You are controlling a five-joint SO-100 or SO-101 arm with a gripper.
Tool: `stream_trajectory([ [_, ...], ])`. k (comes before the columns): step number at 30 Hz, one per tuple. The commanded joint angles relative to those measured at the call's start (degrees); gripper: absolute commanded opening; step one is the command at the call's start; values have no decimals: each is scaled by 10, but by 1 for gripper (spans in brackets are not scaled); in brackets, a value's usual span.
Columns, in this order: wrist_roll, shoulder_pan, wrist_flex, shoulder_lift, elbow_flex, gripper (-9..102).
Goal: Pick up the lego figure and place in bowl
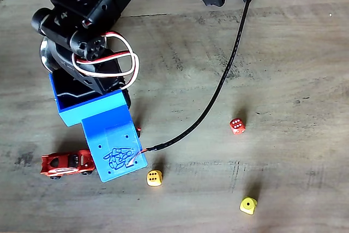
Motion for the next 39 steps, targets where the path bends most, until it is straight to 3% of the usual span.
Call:
stream_trajectory([
  [1, -5, 3, -4, 4, -31, 17],
  [15, -46, 3, -47, -31, -32, 17],
  [39, -47, -5, -47, -77, -22, 17],
])
